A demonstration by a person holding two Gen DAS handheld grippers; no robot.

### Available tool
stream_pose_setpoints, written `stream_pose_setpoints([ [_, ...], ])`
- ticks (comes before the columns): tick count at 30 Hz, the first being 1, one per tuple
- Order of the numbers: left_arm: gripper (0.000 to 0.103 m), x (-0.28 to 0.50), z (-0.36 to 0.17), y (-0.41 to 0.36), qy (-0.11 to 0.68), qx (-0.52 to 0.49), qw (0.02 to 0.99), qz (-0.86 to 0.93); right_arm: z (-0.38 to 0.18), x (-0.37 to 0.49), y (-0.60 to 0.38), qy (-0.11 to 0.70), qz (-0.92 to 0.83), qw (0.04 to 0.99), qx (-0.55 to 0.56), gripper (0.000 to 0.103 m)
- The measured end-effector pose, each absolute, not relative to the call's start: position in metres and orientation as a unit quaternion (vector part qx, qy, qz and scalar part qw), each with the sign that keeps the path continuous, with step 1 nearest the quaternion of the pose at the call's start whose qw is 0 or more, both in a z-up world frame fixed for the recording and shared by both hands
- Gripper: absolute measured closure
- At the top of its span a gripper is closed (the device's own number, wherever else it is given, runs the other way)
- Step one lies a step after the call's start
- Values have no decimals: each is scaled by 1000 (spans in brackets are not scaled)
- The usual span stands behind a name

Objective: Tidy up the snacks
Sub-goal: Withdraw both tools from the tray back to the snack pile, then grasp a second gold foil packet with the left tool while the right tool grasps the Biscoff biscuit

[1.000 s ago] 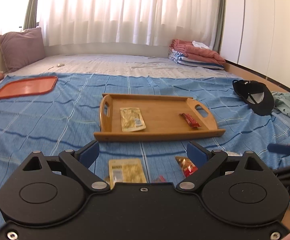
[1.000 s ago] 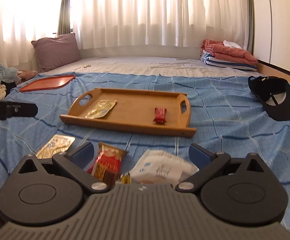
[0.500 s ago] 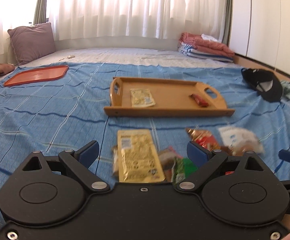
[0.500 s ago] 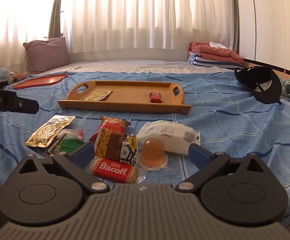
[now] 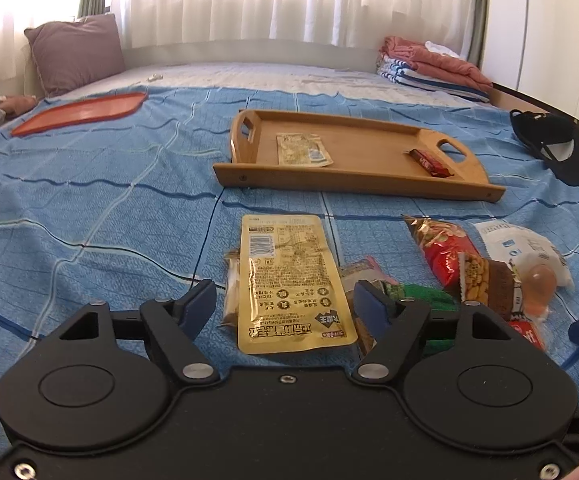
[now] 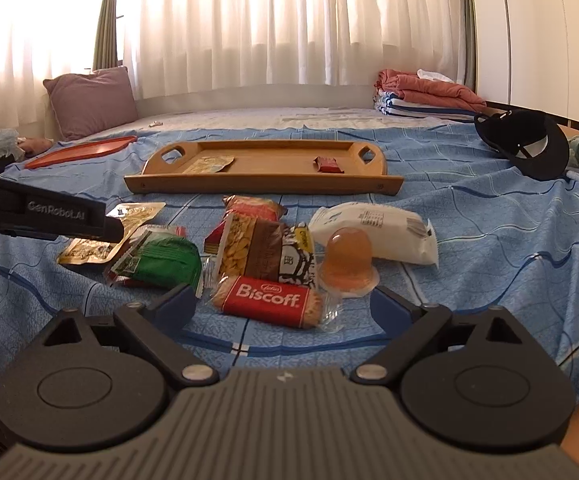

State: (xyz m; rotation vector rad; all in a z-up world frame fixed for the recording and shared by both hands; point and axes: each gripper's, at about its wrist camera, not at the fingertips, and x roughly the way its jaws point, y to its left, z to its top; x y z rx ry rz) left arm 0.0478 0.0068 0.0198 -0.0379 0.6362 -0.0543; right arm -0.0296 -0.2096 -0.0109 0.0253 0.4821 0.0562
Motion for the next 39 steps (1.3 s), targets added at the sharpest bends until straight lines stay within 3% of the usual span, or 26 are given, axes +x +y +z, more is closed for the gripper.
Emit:
stream_pose_setpoints([
  [19, 29, 69, 4, 2, 316, -33, 948, -27, -29, -23, -195, 247, 13, 969, 0, 8],
  [23, 42, 64, 4, 1, 307, -25, 951, -35, -29, -24, -195, 248, 13, 969, 1, 8],
  [34, 44, 35, 9, 6, 299, 4, 954, -34, -26, -23, -197, 249, 14, 968, 6, 8],
  [39, 44, 16, 10, 15, 296, 12, 955, -17, -20, -26, -204, 246, 21, 968, 36, 16],
])
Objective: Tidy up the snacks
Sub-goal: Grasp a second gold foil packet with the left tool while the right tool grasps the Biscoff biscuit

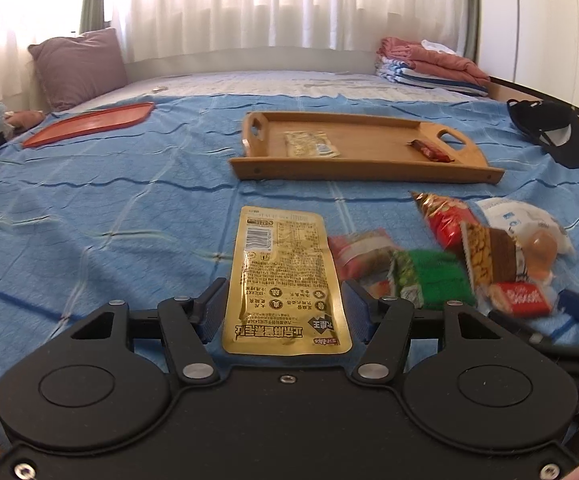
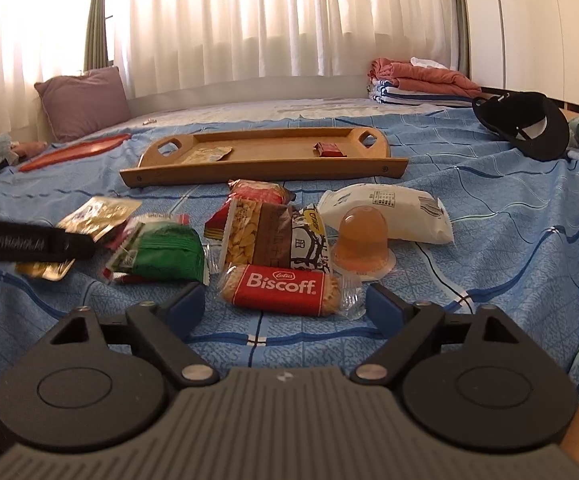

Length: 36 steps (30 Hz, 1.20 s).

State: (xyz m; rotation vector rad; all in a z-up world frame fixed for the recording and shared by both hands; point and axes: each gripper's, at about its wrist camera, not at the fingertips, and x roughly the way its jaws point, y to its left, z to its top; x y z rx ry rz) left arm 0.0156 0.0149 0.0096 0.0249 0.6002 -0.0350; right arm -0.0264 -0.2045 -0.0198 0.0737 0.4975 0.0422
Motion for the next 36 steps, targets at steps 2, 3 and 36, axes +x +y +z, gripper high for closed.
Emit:
stream_pose_setpoints([
  [2, 42, 12, 7, 18, 299, 11, 954, -12, -18, -28, -205, 247, 20, 968, 35, 17],
  [3, 42, 11, 6, 20, 301, 9, 954, -10, -18, -28, -204, 247, 18, 968, 31, 17],
  [36, 43, 29, 46, 19, 259, -10, 966, -15, 24, -28, -203, 218, 9, 976, 16, 39],
])
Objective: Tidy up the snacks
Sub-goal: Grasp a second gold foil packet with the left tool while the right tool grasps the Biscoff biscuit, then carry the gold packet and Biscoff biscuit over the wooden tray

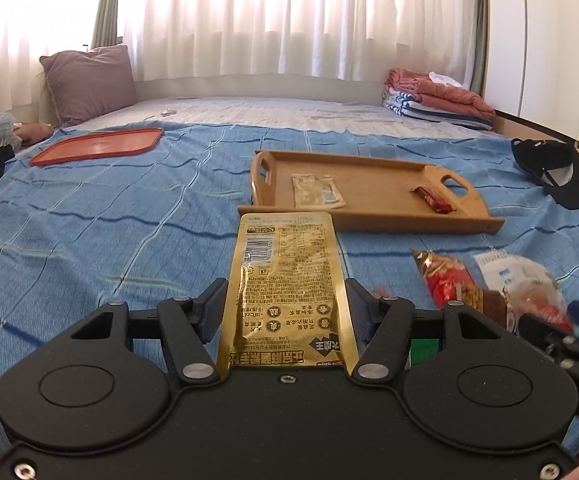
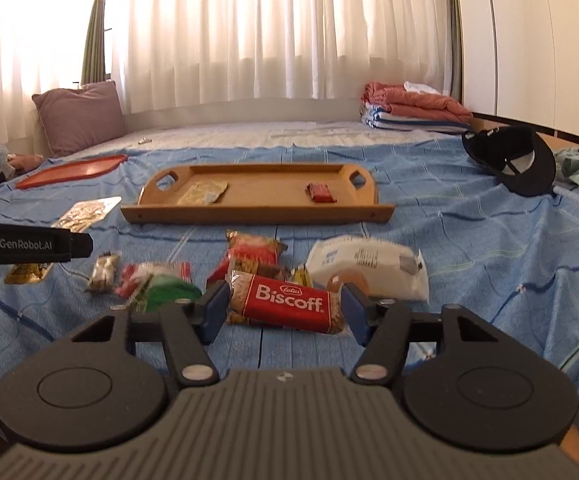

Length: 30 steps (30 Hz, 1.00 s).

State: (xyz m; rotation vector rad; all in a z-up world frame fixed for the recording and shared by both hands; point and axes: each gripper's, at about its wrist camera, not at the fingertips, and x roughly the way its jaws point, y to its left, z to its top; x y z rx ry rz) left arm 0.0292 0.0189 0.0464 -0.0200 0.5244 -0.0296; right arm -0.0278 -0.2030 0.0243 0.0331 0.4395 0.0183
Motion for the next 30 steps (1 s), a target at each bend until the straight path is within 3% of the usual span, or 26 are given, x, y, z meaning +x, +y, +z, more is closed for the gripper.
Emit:
stream_pose_setpoints([
  [15, 43, 106, 113, 25, 255, -27, 966, -42, 93, 43, -249, 167, 13, 985, 41, 39],
  [30, 43, 249, 122, -2, 323, -40, 944, -56, 107, 162, -282, 239, 39, 969, 56, 39],
])
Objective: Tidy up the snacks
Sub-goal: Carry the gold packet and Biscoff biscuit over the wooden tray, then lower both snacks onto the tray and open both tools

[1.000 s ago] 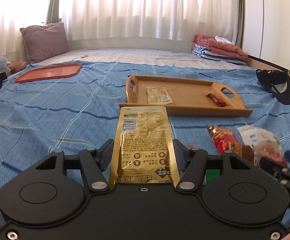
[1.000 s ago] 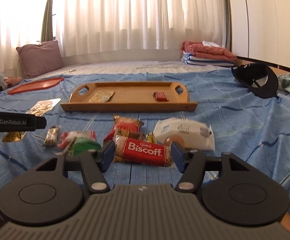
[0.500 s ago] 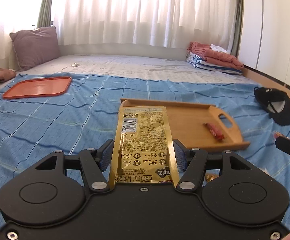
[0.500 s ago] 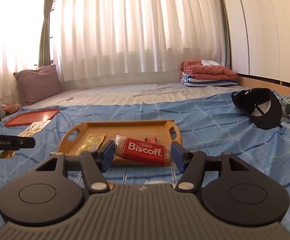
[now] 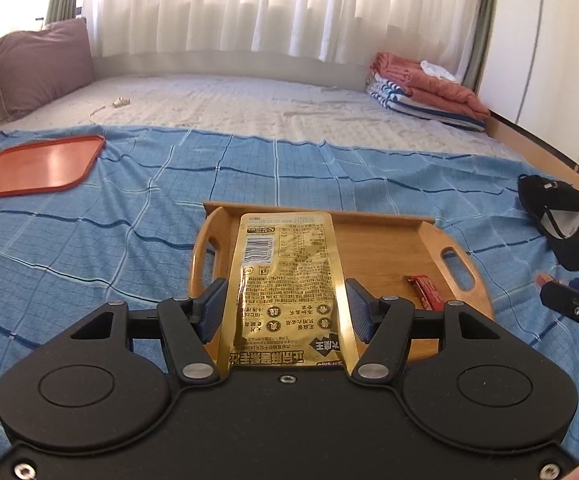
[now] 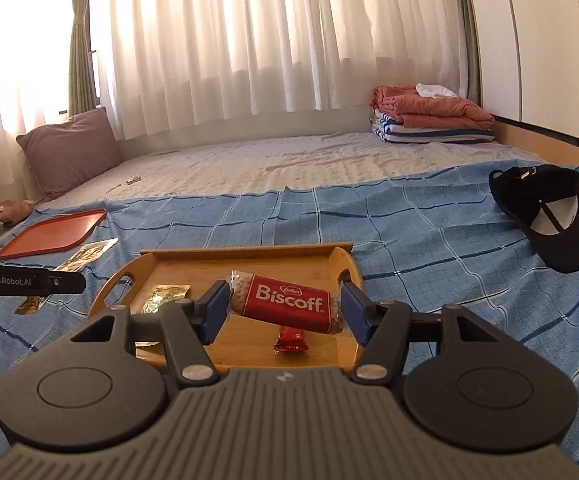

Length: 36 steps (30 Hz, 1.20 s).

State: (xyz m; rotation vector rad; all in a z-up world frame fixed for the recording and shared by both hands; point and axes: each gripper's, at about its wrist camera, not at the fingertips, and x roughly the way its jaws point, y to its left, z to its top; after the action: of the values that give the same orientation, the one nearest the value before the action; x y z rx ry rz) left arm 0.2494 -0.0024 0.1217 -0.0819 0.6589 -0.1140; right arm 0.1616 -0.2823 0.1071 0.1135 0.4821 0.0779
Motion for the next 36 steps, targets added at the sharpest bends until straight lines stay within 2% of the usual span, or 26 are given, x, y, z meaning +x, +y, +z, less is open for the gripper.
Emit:
stream_pose_setpoints([
  [5, 43, 291, 98, -11, 353, -37, 934, -46, 99, 199, -281, 279, 49, 958, 52, 39],
  [11, 43, 330, 67, -13, 376, -34, 926, -19, 81, 242, -289, 332, 42, 937, 100, 39],
  [19, 43, 354, 38, -17, 393, -26, 919, -3, 52, 279, -297, 377, 14, 914, 146, 39],
  [29, 43, 359, 22, -25, 386, -10, 922, -3, 36, 293, -265, 367, 40, 929, 23, 38],
  [36, 43, 360, 14, -24, 381, -5, 924, -3, 21, 293, -257, 352, 74, 933, -5, 37],
])
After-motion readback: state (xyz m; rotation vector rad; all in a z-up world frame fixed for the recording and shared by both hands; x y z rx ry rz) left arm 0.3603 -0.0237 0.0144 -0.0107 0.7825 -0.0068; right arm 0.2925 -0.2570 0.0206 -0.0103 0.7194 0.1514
